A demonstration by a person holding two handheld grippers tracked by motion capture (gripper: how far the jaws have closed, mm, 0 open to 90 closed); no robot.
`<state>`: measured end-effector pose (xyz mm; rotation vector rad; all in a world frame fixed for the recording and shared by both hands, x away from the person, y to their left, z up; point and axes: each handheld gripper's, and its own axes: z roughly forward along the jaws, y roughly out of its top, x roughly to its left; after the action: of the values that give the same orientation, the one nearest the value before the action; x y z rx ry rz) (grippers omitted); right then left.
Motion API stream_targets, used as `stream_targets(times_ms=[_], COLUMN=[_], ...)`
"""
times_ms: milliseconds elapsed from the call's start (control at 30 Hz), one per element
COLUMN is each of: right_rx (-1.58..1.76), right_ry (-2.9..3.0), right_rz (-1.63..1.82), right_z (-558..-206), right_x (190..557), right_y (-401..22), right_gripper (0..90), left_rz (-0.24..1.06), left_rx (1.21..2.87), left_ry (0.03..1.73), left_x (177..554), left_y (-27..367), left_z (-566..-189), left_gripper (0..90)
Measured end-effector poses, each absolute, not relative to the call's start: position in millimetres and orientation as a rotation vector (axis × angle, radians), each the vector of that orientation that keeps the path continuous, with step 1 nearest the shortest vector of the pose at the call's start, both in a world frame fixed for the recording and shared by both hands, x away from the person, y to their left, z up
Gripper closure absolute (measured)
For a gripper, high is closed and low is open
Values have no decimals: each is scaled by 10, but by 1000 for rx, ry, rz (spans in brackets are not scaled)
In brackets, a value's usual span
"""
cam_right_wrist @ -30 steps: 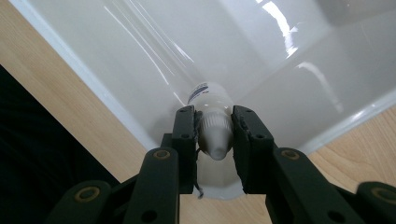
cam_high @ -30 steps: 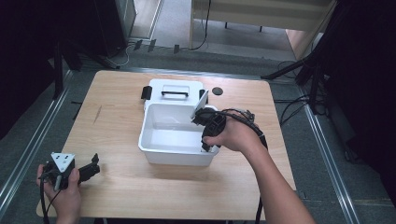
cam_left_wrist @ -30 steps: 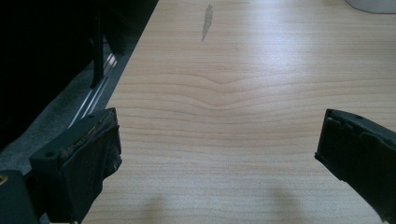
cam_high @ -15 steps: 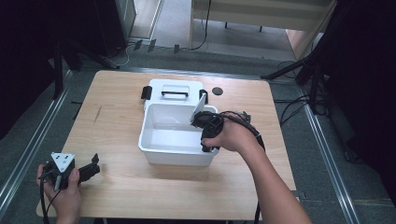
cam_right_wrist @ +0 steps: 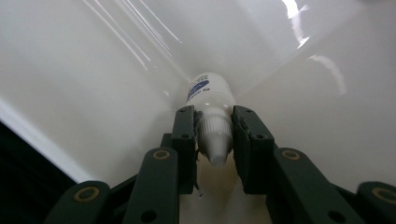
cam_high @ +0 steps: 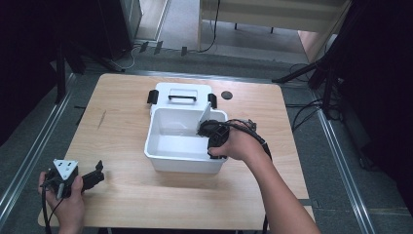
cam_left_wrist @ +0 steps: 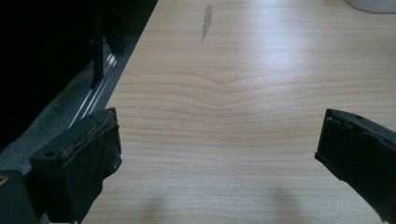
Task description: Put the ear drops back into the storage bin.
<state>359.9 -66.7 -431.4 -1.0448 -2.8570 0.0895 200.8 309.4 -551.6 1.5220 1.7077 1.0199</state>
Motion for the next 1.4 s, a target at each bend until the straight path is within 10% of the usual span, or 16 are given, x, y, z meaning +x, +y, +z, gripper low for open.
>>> stream_targets(times_ms=[1400], right_rx=[-1078], right_ry=[-2831], right_rz=[-48], right_z=[-4095], right_x=[3593], right_y=[-717], right_gripper=[658], left_rz=[1016], left_rx=[1529], left_ry=[1709], left_x=[2010], left_y=[3096], left_z=[-5515], left_gripper=[2])
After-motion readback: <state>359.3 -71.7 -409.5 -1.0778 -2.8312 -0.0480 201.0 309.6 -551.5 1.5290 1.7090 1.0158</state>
